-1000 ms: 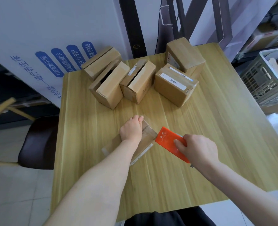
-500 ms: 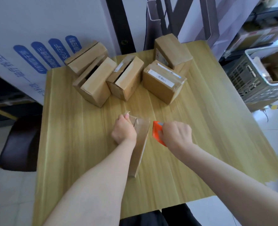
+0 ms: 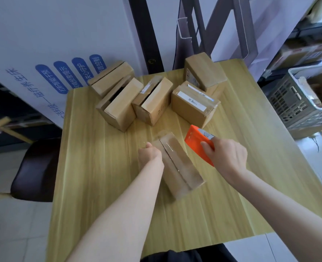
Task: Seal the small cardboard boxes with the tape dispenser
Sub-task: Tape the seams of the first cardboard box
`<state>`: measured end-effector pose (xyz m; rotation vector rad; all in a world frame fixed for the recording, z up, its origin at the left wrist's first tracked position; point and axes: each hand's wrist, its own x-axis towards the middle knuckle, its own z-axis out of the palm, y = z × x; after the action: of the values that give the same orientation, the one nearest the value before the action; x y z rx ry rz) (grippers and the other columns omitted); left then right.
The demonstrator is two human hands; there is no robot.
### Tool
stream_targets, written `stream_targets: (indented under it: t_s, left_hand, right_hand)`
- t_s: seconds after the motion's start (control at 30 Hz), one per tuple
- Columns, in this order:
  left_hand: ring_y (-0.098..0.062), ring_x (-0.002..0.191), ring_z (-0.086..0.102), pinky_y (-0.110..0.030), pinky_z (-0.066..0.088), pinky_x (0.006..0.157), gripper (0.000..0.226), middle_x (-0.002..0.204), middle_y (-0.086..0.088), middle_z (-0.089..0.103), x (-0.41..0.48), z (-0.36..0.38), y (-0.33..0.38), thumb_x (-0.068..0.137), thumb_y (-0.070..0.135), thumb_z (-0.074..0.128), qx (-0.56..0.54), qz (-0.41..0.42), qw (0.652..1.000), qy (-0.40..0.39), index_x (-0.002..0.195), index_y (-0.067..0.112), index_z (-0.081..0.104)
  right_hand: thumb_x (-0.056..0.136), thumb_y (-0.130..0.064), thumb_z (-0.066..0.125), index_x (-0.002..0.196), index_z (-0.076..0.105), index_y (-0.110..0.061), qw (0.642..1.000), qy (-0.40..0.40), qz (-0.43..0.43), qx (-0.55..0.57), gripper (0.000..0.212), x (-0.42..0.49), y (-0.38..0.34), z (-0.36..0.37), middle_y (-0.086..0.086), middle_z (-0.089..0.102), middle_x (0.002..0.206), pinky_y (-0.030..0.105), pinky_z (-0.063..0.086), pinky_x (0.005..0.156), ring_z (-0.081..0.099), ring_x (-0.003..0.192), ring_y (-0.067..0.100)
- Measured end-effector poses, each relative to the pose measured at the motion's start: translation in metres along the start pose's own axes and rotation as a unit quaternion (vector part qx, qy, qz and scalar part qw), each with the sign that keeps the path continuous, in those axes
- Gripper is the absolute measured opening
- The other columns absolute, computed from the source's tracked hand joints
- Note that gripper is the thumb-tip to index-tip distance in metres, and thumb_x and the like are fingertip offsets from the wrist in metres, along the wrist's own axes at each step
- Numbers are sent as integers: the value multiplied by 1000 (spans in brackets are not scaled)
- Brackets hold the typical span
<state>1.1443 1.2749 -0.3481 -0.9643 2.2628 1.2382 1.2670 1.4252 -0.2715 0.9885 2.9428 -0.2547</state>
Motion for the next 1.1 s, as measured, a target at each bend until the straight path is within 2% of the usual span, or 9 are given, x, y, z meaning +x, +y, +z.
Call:
stream_targets:
  t_s: [0.13, 0.23, 0.3, 0.37, 0.47, 0.67, 0.77, 0.87, 1.1]
  left_hand:
    - [-35, 109, 57, -42, 48, 93, 38, 124, -15, 58, -10, 0, -1, 99, 31, 40, -102, -38, 994, -9, 124, 4, 51]
    - [-26, 112, 55, -30, 41, 87, 27, 123, -5, 57, -16, -12, -6, 97, 17, 47, -10, 205, 976, 77, 122, 14, 56]
    - [-16, 108, 54, -23, 40, 82, 28, 120, 4, 57, -18, -21, -10, 95, 8, 48, 86, 421, 902, 49, 116, 19, 62]
    - [-14, 109, 53, -24, 45, 82, 32, 123, 8, 57, -15, -24, -12, 93, 5, 49, 179, 501, 847, -7, 116, 19, 64]
    - [-16, 116, 50, -30, 47, 89, 33, 129, 6, 53, -14, -24, -16, 93, 7, 49, 234, 476, 847, -36, 123, 17, 62]
    - [-12, 102, 56, -30, 49, 67, 22, 115, 14, 55, -25, -25, -30, 89, 23, 60, 234, 438, 868, -13, 110, 25, 63]
    - [-13, 112, 54, -29, 49, 82, 30, 124, 12, 57, -23, -26, -32, 90, 16, 58, 199, 473, 859, -12, 119, 21, 63]
    - [-12, 125, 49, -20, 36, 101, 40, 137, 7, 54, -11, -22, -18, 95, 6, 49, 172, 507, 843, -52, 132, 16, 57]
    - [-14, 122, 52, -20, 38, 95, 43, 135, 4, 56, 11, 3, -17, 101, 20, 39, 154, 409, 875, -209, 143, 28, 43]
  right_hand:
    - [95, -49, 47, 75, 59, -12, 1000, 10, 10, 28, 44, 0, 3, -7, -4, 43, 54, 30, 27, 50, 48, 59, 29]
    - [95, -49, 46, 75, 59, -11, 998, 13, 13, 61, 45, -3, 5, -11, 0, 58, 59, 29, 38, 52, 56, 62, 29]
    - [95, -50, 46, 76, 59, -12, 996, 11, 18, 87, 44, -5, 5, -13, 3, 62, 60, 31, 49, 59, 62, 62, 28]
    - [94, -50, 46, 76, 60, -13, 993, 10, 26, 113, 43, -9, 3, -13, 3, 63, 58, 34, 53, 63, 64, 60, 27]
    - [93, -50, 48, 77, 63, -13, 988, 18, 41, 148, 42, -13, 0, -7, 2, 62, 59, 32, 51, 60, 62, 61, 27]
    - [92, -46, 53, 71, 61, -12, 967, 26, 76, 242, 41, -22, -9, 13, 0, 56, 57, 28, 31, 48, 53, 60, 26]
    - [93, -42, 54, 63, 55, -14, 950, 28, 101, 294, 42, -23, -14, 21, -2, 48, 52, 29, 27, 46, 47, 54, 21]
    - [94, -39, 55, 56, 46, -16, 932, 38, 131, 336, 46, -20, -11, 22, -4, 41, 48, 30, 24, 46, 38, 48, 16]
    - [95, -37, 55, 54, 37, -14, 923, 49, 145, 353, 50, -21, -4, 25, -3, 34, 47, 31, 21, 46, 30, 47, 16]
